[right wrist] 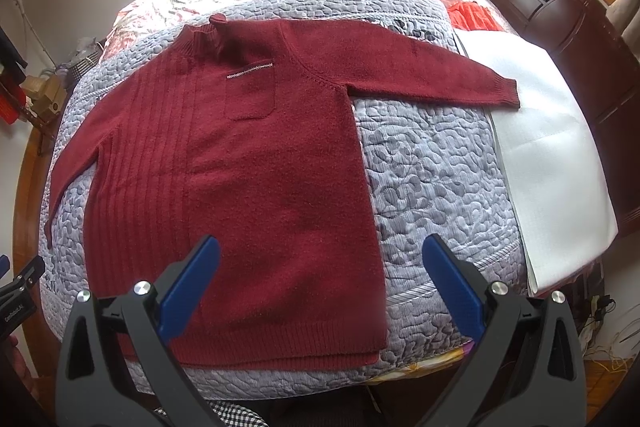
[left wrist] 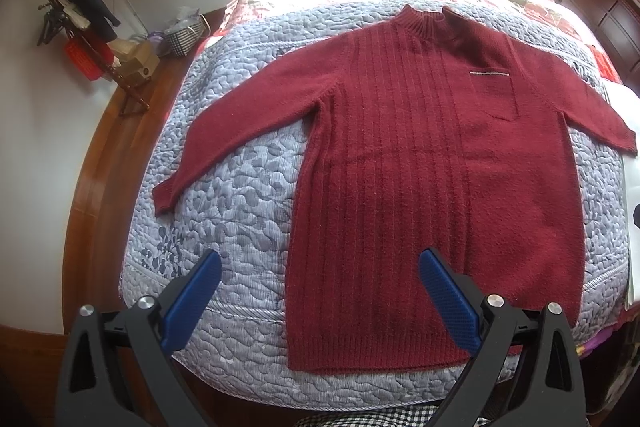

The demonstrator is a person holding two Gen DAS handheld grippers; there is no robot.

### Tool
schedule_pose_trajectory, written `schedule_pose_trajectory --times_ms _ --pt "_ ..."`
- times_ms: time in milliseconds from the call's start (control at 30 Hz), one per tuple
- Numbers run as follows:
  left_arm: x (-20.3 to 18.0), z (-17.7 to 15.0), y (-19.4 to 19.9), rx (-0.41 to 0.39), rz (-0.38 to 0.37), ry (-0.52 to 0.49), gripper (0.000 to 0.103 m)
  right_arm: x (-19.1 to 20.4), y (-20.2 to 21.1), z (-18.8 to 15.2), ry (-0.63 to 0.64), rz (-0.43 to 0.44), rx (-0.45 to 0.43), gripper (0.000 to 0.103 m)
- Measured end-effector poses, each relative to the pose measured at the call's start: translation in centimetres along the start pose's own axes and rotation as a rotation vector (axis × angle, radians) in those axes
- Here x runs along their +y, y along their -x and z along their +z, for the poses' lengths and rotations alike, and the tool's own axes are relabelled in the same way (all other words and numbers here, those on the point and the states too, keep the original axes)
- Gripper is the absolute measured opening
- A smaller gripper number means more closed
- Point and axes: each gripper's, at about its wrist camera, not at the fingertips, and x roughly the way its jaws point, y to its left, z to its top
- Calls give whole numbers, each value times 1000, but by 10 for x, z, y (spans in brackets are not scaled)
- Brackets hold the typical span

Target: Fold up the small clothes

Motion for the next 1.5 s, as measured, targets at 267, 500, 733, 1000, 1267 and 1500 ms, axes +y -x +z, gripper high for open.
schedule_pose_trajectory --times_ms 267,500,733,1000,1267,1500 --pt "-1 1 0 3 1 -2 99 0 -1 0 1 0 2 100" --pt "-1 1 -1 7 5 0 99 -1 -2 0 2 1 3 100" --pt "-3 3 -1 9 9 -1 99 -2 -4 1 3 2 5 100" --pt "-6 7 -6 18 21 6 99 -8 -11 5 1 4 15 100" --pt "-54 45 -11 -28 12 -21 99 -68 -42 45 -61 16 21 100" --pt "-136 102 -29 -73 -33 -22 99 -169 -94 107 -136 -3 23 100"
